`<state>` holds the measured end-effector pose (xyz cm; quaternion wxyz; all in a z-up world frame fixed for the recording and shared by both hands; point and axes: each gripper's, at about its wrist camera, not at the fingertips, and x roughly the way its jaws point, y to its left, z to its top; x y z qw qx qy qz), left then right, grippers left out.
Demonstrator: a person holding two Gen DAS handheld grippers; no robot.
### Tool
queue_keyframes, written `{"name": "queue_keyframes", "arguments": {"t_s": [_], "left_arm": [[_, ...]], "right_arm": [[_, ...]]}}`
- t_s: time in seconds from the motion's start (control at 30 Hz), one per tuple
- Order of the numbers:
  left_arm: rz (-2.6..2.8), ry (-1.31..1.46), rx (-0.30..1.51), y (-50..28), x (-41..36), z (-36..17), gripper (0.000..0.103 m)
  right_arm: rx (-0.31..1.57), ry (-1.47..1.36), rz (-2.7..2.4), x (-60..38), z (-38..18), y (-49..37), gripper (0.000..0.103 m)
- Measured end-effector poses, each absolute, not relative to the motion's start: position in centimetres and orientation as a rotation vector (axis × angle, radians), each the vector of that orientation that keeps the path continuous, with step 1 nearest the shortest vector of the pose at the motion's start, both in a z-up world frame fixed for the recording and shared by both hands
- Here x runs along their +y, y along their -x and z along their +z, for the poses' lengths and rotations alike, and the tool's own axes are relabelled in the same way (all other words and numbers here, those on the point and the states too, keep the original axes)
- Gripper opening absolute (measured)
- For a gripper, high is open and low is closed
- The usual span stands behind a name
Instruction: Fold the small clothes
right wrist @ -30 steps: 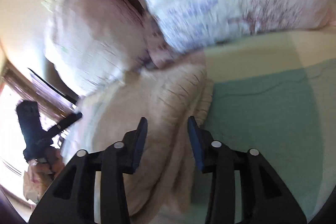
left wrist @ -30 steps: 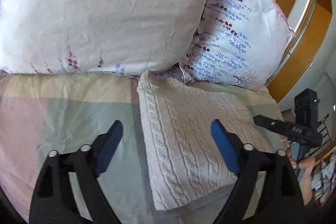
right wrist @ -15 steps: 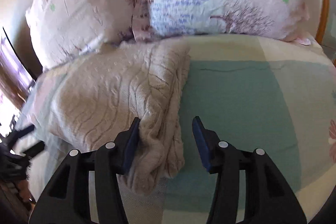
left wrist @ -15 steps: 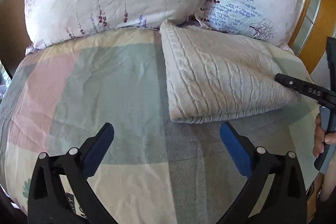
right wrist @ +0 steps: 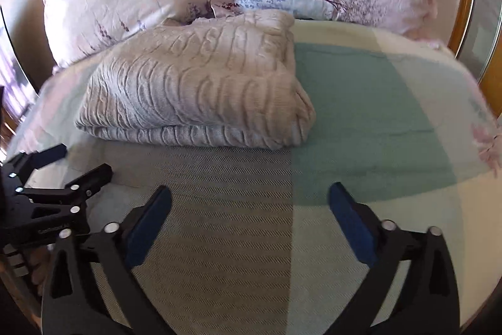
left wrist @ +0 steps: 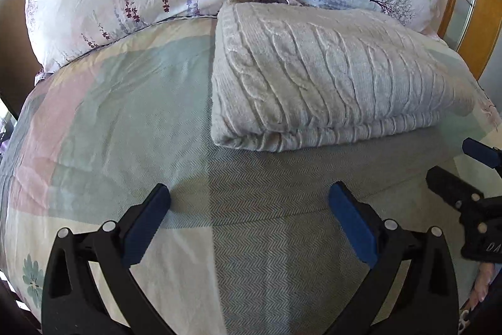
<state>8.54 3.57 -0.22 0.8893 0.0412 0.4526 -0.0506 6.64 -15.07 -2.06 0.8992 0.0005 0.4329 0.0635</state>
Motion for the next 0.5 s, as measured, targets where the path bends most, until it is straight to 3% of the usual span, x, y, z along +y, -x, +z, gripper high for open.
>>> {"name": "queue_keyframes", "arguments": {"t_s": [0.5], "left_arm": [[-0.110, -0.086, 0.938, -8.58, 3.73, -0.26, 0.101]], "right_arm": [[0.936, 0.005, 0.072, -14.83, -3.09, -7.01, 0.102]]}}
